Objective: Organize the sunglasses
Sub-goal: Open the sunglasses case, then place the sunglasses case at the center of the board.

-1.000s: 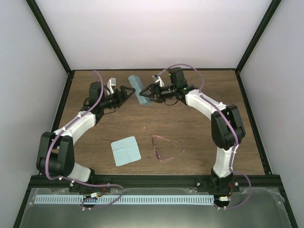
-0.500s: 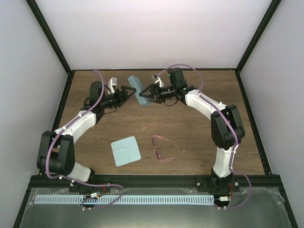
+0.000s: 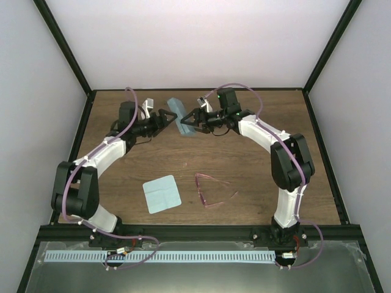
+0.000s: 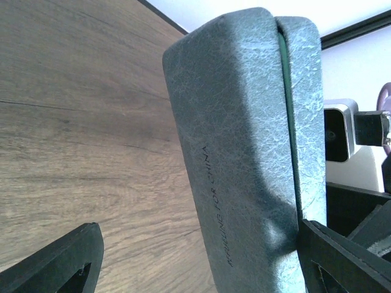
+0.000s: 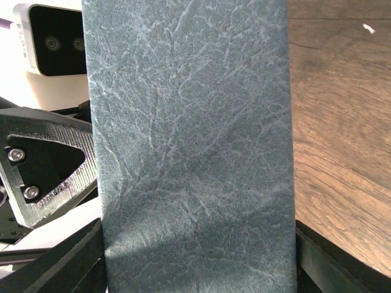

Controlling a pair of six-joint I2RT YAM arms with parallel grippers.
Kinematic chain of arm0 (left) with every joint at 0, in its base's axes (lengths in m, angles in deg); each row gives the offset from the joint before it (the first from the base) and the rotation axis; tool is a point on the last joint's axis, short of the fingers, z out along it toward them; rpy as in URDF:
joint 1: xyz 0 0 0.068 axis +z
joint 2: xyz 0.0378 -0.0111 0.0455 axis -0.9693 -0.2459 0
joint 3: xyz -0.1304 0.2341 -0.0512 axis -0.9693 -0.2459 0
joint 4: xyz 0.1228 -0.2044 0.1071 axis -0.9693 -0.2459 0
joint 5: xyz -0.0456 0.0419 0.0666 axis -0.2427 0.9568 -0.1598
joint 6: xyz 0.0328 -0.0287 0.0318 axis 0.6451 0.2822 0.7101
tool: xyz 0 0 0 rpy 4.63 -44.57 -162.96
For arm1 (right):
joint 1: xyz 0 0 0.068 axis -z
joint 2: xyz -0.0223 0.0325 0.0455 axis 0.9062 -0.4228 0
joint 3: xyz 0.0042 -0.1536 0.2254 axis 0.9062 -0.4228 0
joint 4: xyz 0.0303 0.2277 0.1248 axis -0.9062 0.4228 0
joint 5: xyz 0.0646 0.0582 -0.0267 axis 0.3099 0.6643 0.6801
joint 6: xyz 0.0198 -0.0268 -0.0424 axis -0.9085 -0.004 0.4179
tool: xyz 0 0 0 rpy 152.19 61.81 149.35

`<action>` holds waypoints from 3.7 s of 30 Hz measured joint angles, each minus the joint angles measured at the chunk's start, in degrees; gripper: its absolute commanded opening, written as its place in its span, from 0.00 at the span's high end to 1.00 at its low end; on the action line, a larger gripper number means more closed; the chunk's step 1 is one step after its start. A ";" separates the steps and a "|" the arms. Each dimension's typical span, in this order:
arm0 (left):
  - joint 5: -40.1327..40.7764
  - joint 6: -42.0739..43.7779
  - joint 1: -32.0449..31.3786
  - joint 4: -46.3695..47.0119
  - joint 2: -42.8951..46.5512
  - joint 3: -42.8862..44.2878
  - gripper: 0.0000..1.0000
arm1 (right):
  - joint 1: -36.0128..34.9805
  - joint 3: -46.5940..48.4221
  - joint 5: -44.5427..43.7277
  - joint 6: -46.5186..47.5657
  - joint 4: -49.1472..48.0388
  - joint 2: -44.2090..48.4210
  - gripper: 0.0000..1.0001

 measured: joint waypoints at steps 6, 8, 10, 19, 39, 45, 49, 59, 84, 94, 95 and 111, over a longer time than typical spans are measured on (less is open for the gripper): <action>1.14 2.01 -0.44 -2.12 -2.27 0.85 0.12 | 0.07 0.02 -1.68 -0.39 2.82 -0.52 0.48; 1.38 2.38 -0.55 -2.64 -2.67 1.05 0.12 | 0.09 0.07 -2.03 -0.39 3.50 -0.52 0.49; 1.51 2.75 -0.63 -3.23 -3.06 1.64 0.12 | 0.09 0.11 -2.32 -0.42 3.72 -0.52 0.49; 2.36 4.20 -1.22 -4.07 -5.05 3.52 0.12 | 0.50 0.20 -3.17 -1.66 3.82 -0.52 0.49; 5.38 5.03 -2.27 -1.66 -6.71 3.69 0.12 | 0.81 0.20 -5.11 -5.64 3.56 -0.52 0.53; 6.86 4.98 -2.27 -0.96 -6.29 2.45 0.12 | 0.81 -0.02 -5.42 -6.54 3.15 -0.52 0.53; 7.87 4.96 -2.25 -0.63 -6.27 2.01 0.12 | 0.81 -0.24 -5.68 -7.15 2.27 -0.52 0.53; 9.14 5.05 -2.25 -0.90 -7.85 2.01 0.12 | 1.38 -1.44 -5.84 -8.15 0.70 -0.52 0.53; 12.46 11.47 -3.65 -20.72 -2.78 4.94 0.05 | -0.35 -1.31 1.77 0.52 -4.63 0.00 0.52; 13.51 12.87 -3.69 -24.85 -0.13 4.02 0.02 | -0.76 -1.33 3.67 1.99 -6.23 -6.47 0.49; 13.62 13.00 -3.69 -25.09 -0.13 3.89 0.02 | -0.76 -1.33 3.72 2.27 -6.19 -7.13 0.49; 14.43 16.92 -3.58 -24.70 -13.29 4.48 0.02 | -0.76 -2.16 0.98 7.19 0.37 -12.35 0.17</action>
